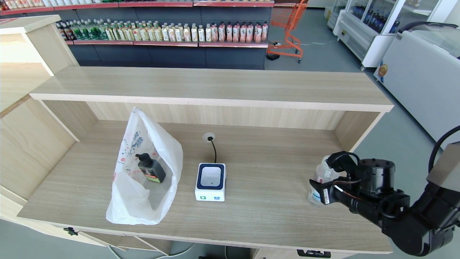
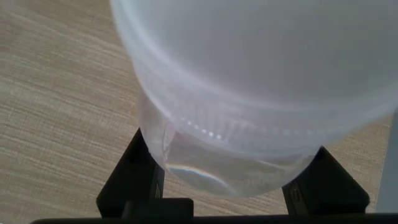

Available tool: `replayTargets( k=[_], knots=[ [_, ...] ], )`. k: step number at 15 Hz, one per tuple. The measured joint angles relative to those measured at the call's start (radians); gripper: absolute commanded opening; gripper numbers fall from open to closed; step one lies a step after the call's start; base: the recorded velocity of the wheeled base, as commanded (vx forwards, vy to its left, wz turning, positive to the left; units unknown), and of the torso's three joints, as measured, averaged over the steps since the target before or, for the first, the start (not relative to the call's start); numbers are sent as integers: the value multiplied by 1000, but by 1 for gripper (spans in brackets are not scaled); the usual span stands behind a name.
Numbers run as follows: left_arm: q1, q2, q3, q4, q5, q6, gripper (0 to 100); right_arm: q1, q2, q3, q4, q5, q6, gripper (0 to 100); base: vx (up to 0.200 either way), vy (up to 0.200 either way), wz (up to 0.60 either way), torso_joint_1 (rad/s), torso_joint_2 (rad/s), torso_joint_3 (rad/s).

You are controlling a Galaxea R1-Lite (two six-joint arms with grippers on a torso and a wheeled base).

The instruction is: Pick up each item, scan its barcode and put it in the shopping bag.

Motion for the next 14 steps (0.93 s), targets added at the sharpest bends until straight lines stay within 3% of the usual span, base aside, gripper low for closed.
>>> replayTargets(
  k=[2,5,9,14],
  knots=[
    [0,0,0,0,0,0,100,-4,-10,6,-13,45,28,0,0,0,0,0,0,0],
    [0,0,0,0,0,0,100,-11,-78,7,13,221,105,0,0,0,0,0,0,0],
    [0,0,0,0,0,0,100,-40,-245,8,196,536,140,0,0,0,0,0,0,0],
    [0,0,0,0,0,0,100,-55,-399,31,278,715,166,0,0,0,0,0,0,0]
  ],
)
